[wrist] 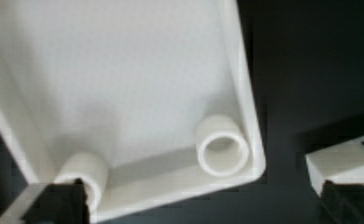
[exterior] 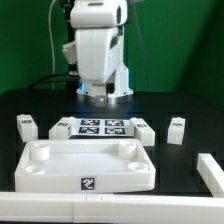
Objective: Assemble desk
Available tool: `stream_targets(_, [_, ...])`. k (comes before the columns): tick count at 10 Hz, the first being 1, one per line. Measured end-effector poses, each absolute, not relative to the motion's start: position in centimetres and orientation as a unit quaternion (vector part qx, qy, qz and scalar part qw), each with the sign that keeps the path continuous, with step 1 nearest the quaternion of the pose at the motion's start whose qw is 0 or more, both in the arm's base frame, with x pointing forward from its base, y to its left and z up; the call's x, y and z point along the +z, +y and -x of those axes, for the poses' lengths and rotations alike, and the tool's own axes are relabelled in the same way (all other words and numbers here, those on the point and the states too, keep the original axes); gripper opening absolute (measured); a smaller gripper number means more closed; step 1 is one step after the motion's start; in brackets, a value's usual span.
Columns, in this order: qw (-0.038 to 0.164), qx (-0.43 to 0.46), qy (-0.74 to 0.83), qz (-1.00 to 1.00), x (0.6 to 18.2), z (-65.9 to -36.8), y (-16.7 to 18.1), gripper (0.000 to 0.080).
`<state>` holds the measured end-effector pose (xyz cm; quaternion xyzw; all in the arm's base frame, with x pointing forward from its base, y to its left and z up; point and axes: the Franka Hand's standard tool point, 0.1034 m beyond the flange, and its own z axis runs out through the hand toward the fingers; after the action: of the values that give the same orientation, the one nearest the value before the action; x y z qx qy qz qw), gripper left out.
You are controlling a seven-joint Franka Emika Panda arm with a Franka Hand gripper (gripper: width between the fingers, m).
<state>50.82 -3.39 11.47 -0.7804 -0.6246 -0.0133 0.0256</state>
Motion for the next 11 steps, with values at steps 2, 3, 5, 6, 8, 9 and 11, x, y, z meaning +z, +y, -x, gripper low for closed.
stream_targets(2, [0.025, -0.015, -0.624, 0.781, 11.6, -50.9, -3.2, 0.065])
stream_targets(3, [0.025, -0.014, -0.624, 0.781, 11.6, -50.9, -3.3, 0.065])
stream_targets(5, [0.002, -0.034, -0.69, 0.723, 10.6, -51.2, -4.3, 0.065])
stream_targets(6, [0.006, -0.031, -0.693, 0.72, 9.5, -50.8, -4.5, 0.065])
stream_targets(8, [0.014, -0.026, -0.701, 0.713, 7.5, -50.4, -3.6, 0.065])
stream_targets(9, [0.026, -0.019, -0.701, 0.712, 6.0, -49.9, -3.2, 0.065])
stream_targets(11, [0.041, -0.011, -0.702, 0.711, 3.6, -49.1, -2.3, 0.065])
